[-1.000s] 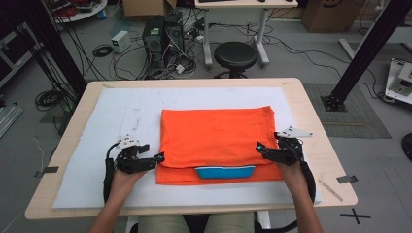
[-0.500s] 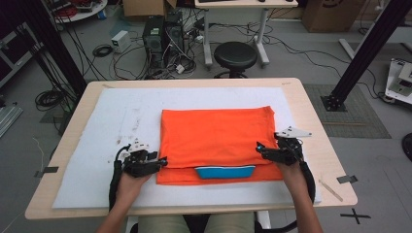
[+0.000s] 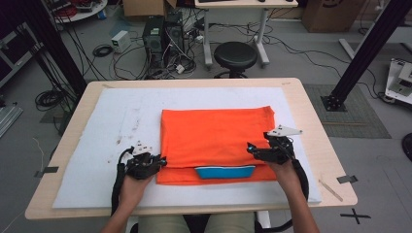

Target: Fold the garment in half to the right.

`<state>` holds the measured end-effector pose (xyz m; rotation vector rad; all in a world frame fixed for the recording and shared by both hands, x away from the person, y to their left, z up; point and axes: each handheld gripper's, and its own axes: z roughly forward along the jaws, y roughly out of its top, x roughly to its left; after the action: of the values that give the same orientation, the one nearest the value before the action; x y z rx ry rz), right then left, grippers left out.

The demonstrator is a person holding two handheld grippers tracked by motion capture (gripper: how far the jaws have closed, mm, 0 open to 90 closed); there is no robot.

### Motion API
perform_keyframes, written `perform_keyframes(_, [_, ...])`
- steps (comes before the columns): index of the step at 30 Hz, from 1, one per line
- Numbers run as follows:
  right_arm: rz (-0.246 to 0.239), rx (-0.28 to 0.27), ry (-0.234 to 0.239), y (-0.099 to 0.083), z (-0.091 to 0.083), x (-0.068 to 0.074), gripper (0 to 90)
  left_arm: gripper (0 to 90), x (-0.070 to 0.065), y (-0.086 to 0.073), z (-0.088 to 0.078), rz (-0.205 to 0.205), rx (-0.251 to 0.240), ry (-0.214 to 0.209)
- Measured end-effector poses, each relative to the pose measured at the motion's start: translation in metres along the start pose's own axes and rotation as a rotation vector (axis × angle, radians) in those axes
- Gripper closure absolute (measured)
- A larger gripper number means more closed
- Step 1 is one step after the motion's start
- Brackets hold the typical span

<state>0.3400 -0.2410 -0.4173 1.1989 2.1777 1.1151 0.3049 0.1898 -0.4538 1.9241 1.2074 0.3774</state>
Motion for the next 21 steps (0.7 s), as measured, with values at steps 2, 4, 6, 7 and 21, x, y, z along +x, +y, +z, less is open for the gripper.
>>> perform_keyframes(2, [0.005, -0.003, 0.020, 0.004, 0.002, 0.003, 21.6, 77.1, 0.001, 0.000, 0.001, 0.003, -0.002, -0.009])
perform_keyframes(4, [0.001, -0.009, 0.028, 0.006, 0.004, 0.005, 21.6, 77.9, 0.002, 0.000, 0.001, -0.001, -0.003, -0.018])
perform_keyframes(6, [-0.012, -0.006, 0.043, 0.010, 0.007, 0.008, 21.6, 79.6, 0.002, 0.000, 0.001, -0.006, -0.004, -0.025])
perform_keyframes(7, [-0.014, -0.002, 0.061, 0.012, 0.009, 0.010, 21.7, 80.3, 0.002, 0.000, 0.001, -0.004, -0.003, -0.024])
perform_keyframes(21, [-0.078, 0.070, 0.195, 0.072, 0.059, 0.022, 21.7, 83.7, 0.004, 0.000, 0.002, 0.007, -0.003, -0.037])
